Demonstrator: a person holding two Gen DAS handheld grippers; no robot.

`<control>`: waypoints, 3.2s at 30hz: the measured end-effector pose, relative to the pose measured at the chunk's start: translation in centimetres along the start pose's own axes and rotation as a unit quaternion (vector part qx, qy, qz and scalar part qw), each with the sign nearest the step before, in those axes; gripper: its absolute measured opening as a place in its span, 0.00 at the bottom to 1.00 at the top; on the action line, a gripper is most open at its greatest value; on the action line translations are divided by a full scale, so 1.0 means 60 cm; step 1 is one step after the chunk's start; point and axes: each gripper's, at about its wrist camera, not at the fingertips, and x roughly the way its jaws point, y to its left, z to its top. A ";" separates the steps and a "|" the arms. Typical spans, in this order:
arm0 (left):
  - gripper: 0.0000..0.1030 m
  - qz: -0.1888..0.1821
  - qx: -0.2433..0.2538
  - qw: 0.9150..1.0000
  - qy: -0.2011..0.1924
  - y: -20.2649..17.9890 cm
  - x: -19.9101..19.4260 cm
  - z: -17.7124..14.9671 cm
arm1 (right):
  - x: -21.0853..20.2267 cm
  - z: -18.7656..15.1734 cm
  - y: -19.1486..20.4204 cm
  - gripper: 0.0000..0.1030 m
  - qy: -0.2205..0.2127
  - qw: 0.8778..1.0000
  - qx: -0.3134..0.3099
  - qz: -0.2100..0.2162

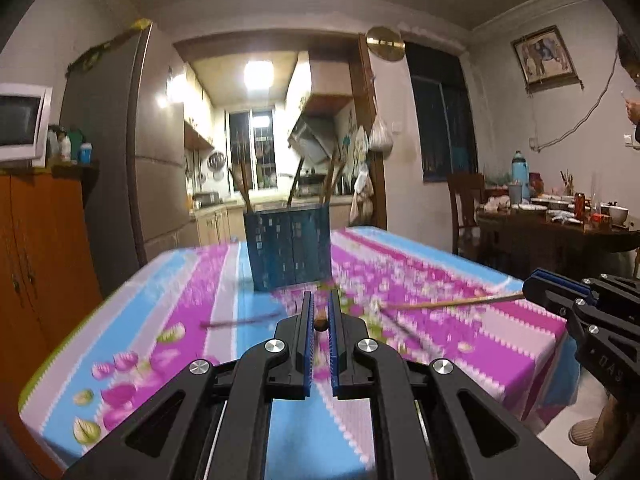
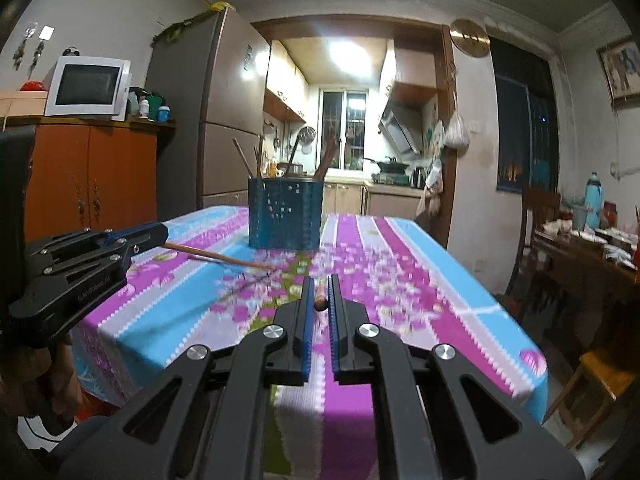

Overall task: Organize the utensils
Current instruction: 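Lift both held chopsticks and carry them above the blue slotted holder, then lower both chopsticks down into the blue holder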

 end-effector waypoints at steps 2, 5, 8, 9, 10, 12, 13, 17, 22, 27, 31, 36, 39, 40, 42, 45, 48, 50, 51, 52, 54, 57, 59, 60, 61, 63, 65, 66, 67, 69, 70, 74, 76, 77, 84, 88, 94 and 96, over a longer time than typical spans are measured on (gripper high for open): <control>0.08 0.002 0.003 1.000 -0.019 0.001 0.001 0.023 | 0.001 0.017 -0.004 0.05 -0.009 1.000 -0.007 0.003; 0.08 0.002 0.005 0.999 -0.042 0.001 0.004 0.054 | 0.006 0.049 -0.012 0.05 -0.024 0.999 -0.020 0.008; 0.08 -0.001 0.008 0.998 -0.058 -0.001 0.011 0.081 | 0.019 0.082 -0.026 0.05 -0.030 0.999 -0.024 0.019; 0.08 -0.002 0.011 0.998 -0.064 -0.002 0.014 0.091 | 0.024 0.091 -0.030 0.05 -0.030 0.999 -0.024 0.023; 0.08 -0.003 0.012 0.998 -0.067 -0.003 0.015 0.096 | 0.030 0.099 -0.034 0.05 -0.029 0.999 -0.023 0.027; 0.08 -0.004 0.013 0.997 -0.072 -0.004 0.021 0.110 | 0.046 0.120 -0.040 0.05 -0.026 0.999 -0.025 0.036; 0.08 -0.004 0.013 0.997 -0.074 -0.006 0.025 0.114 | 0.050 0.125 -0.041 0.05 -0.026 0.999 -0.026 0.038; 0.08 -0.004 0.017 0.997 -0.078 -0.009 0.042 0.130 | 0.081 0.153 -0.049 0.05 -0.019 0.998 -0.029 0.051; 0.08 -0.005 0.017 0.997 -0.078 -0.007 0.062 0.143 | 0.101 0.172 -0.055 0.05 -0.012 0.998 -0.030 0.058; 0.08 -0.009 0.012 0.997 -0.075 0.000 0.073 0.152 | 0.120 0.188 -0.060 0.05 -0.005 0.997 -0.030 0.068; 0.08 -0.017 0.009 0.998 -0.067 0.009 0.087 0.161 | 0.140 0.208 -0.064 0.05 0.006 0.996 -0.026 0.084; 0.08 -0.027 -0.009 0.999 -0.042 0.037 0.122 0.187 | 0.183 0.240 -0.086 0.05 0.039 0.993 -0.002 0.108; 0.07 -0.031 -0.019 0.999 -0.027 0.055 0.144 0.204 | 0.200 0.253 -0.090 0.05 0.052 0.992 0.001 0.112; 0.07 -0.032 -0.023 0.999 -0.022 0.063 0.153 0.211 | 0.206 0.259 -0.090 0.05 0.056 0.992 0.000 0.115; 0.07 -0.035 -0.026 0.999 -0.014 0.074 0.167 0.224 | 0.214 0.268 -0.087 0.05 0.064 0.991 -0.002 0.120; 0.07 -0.035 -0.027 0.999 -0.006 0.090 0.184 0.247 | 0.229 0.287 -0.086 0.05 0.070 0.989 0.000 0.129; 0.07 -0.031 -0.034 0.999 -0.006 0.110 0.195 0.280 | 0.240 0.318 -0.086 0.05 0.069 0.988 0.005 0.138; 0.07 -0.025 -0.033 0.999 -0.013 0.122 0.199 0.309 | 0.244 0.341 -0.085 0.05 0.066 0.987 0.007 0.143; 0.07 -0.024 -0.033 0.999 -0.015 0.125 0.199 0.319 | 0.246 0.349 -0.084 0.05 0.064 0.988 0.007 0.144; 0.07 -0.022 -0.035 0.999 -0.019 0.131 0.200 0.334 | 0.247 0.362 -0.082 0.05 0.061 0.988 0.005 0.145; 0.07 -0.017 -0.038 0.999 -0.028 0.141 0.202 0.366 | 0.251 0.393 -0.080 0.05 0.054 0.988 0.000 0.146; 0.07 -0.010 -0.040 0.998 -0.045 0.150 0.202 0.408 | 0.256 0.443 -0.083 0.05 0.041 0.988 0.001 0.149; 0.07 -0.006 -0.040 0.998 -0.058 0.155 0.203 0.442 | 0.261 0.477 -0.085 0.05 0.033 0.988 0.003 0.151; 0.07 -0.004 -0.040 0.997 -0.061 0.156 0.205 0.453 | 0.264 0.493 -0.087 0.05 0.029 0.988 0.003 0.151; 0.07 -0.001 -0.042 0.997 -0.065 0.159 0.209 0.470 | 0.268 0.503 -0.088 0.05 0.026 0.988 0.003 0.150; 0.07 0.004 -0.040 0.997 -0.069 0.160 0.215 0.488 | 0.280 0.529 -0.091 0.05 0.020 0.989 0.002 0.145; 0.08 0.013 -0.039 0.996 -0.074 0.163 0.228 0.508 | 0.295 0.551 -0.093 0.05 0.016 0.990 0.003 0.143; 0.08 0.017 -0.038 0.996 -0.075 0.163 0.234 0.514 | 0.302 0.559 -0.093 0.05 0.014 0.990 0.003 0.141; 0.07 0.019 -0.040 0.996 -0.075 0.165 0.243 0.520 | 0.309 0.566 -0.094 0.05 0.013 0.990 0.004 0.140; 0.07 0.023 -0.045 0.996 -0.074 0.170 0.257 0.525 | 0.327 0.578 -0.093 0.05 0.012 0.991 0.007 0.136; 0.07 0.023 -0.048 0.996 -0.072 0.172 0.268 0.525 | 0.338 0.583 -0.092 0.05 0.011 0.991 0.007 0.134; 0.07 0.030 -0.052 0.997 -0.057 0.178 0.311 0.515 | 0.377 0.575 -0.088 0.05 0.021 0.991 0.012 0.132; 0.07 0.032 -0.053 0.997 -0.048 0.183 0.331 0.504 | 0.394 0.565 -0.085 0.05 0.029 0.991 0.012 0.131; 0.07 0.033 -0.054 0.997 -0.045 0.185 0.339 0.499 | 0.406 0.556 -0.083 0.05 0.036 0.991 0.012 0.131; 0.07 0.035 -0.062 0.997 -0.021 0.205 0.391 0.467 | 0.463 0.512 -0.066 0.05 0.069 0.988 0.017 0.133; 0.07 0.032 -0.063 0.997 -0.013 0.207 0.412 0.451 | 0.488 0.492 -0.052 0.05 0.087 0.987 0.010 0.134; 0.07 0.026 -0.061 0.998 -0.001 0.205 0.438 0.425 | 0.511 0.470 -0.040 0.05 0.103 0.985 0.010 0.137; 0.07 0.026 -0.061 0.998 0.003 0.206 0.448 0.419 | 0.515 0.464 -0.039 0.05 0.107 0.985 0.010 0.138</control>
